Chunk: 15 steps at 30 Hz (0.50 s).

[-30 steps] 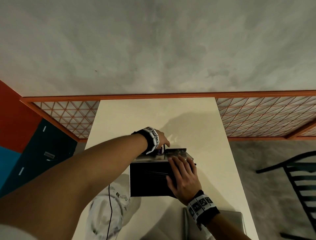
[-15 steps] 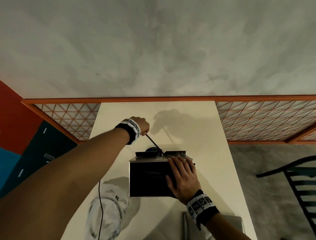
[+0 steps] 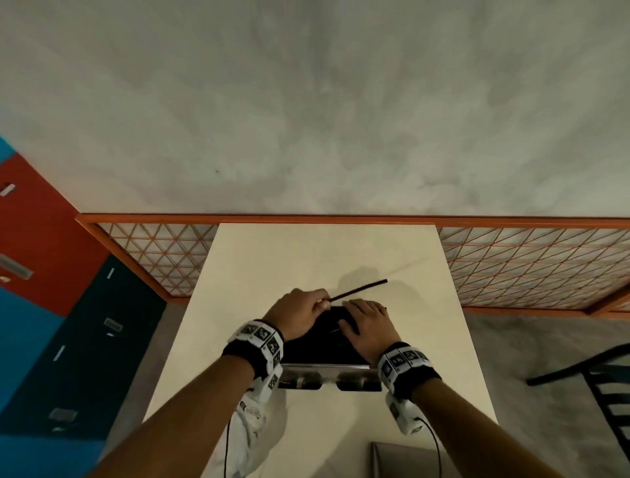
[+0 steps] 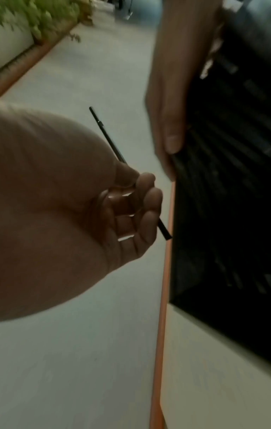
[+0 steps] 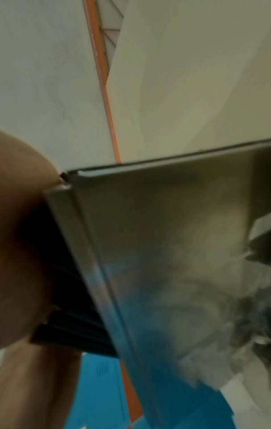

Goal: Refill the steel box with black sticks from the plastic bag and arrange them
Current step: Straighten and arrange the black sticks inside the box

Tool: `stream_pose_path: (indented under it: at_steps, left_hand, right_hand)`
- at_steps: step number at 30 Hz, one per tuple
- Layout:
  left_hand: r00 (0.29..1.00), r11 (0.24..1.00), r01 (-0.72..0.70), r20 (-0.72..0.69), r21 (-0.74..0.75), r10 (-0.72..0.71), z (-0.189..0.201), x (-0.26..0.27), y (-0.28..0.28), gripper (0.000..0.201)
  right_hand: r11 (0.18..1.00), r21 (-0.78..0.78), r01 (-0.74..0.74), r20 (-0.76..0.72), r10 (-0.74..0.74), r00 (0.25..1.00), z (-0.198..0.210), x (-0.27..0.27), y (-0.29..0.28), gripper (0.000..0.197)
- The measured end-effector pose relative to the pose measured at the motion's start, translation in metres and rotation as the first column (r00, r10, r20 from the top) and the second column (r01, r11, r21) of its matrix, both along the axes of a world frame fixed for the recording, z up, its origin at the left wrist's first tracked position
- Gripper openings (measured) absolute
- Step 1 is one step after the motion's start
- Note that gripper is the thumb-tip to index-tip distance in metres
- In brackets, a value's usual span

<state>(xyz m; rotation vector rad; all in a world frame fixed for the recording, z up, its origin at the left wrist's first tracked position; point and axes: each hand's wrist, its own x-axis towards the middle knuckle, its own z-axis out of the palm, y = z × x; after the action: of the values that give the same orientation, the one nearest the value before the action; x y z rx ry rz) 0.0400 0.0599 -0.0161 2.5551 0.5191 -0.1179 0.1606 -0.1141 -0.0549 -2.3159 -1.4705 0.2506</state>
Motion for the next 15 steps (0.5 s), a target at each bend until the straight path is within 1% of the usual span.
stream_pose_path:
  at_steps: [1, 3, 4, 6, 8, 10, 12, 13, 14, 15]
  left_hand:
    - [1.000, 0.999, 0.003, -0.008, 0.042, -0.003, -0.011, -0.004, -0.007, 0.018]
    - [0.999, 0.995, 0.019, -0.032, 0.101, -0.016, -0.030, -0.015, -0.017, 0.022]
    - [0.999, 0.993, 0.019, -0.043, 0.116, -0.014, -0.038, -0.020, -0.018, 0.024]
    - [0.999, 0.991, -0.003, -0.039, 0.135, 0.008, -0.047, -0.032, -0.018, 0.027]
    - [1.000, 0.983, -0.006, -0.021, 0.184, 0.011, -0.051, -0.040, -0.017, 0.029]
    - [0.999, 0.975, -0.024, 0.029, 0.222, 0.018, -0.050, -0.045, -0.015, 0.030]
    - [0.991, 0.965, -0.043, 0.132, 0.260, 0.009, -0.047, -0.046, -0.013, 0.030]
    - [0.984, 0.953, -0.052, 0.178, 0.299, -0.002, -0.044, -0.046, -0.011, 0.031]
    - [0.977, 0.941, -0.066, 0.213, 0.332, -0.006, -0.042, -0.046, -0.011, 0.035]
    - [0.976, 0.938, -0.077, 0.218, 0.338, 0.001, -0.041, -0.047, -0.011, 0.044]
  right_hand:
    - [1.000, 0.007, -0.007, -0.076, 0.007, 0.997, 0.004, 0.004, -0.002, 0.051]
    - [0.998, 0.049, 0.028, -0.244, -0.016, 0.970, 0.013, 0.015, -0.010, 0.040]
    - [0.993, 0.085, 0.084, -0.294, -0.055, 0.954, 0.016, 0.020, -0.016, 0.038]
    - [0.949, 0.158, 0.273, -0.359, -0.203, 0.911, 0.016, 0.032, -0.030, 0.039]
    - [0.862, 0.143, 0.486, -0.452, -0.380, 0.807, 0.011, 0.042, -0.045, 0.039]
    - [0.799, 0.060, 0.599, -0.539, -0.479, 0.693, 0.003, 0.045, -0.056, 0.036]
    - [0.780, 0.002, 0.625, -0.625, -0.487, 0.610, -0.003, 0.037, -0.064, 0.034]
    - [0.780, -0.007, 0.626, -0.665, -0.471, 0.580, -0.003, 0.029, -0.064, 0.037]
    - [0.784, 0.002, 0.621, -0.696, -0.445, 0.564, -0.001, 0.019, -0.063, 0.041]
    - [0.786, 0.012, 0.618, -0.721, -0.421, 0.550, 0.001, 0.008, -0.059, 0.046]
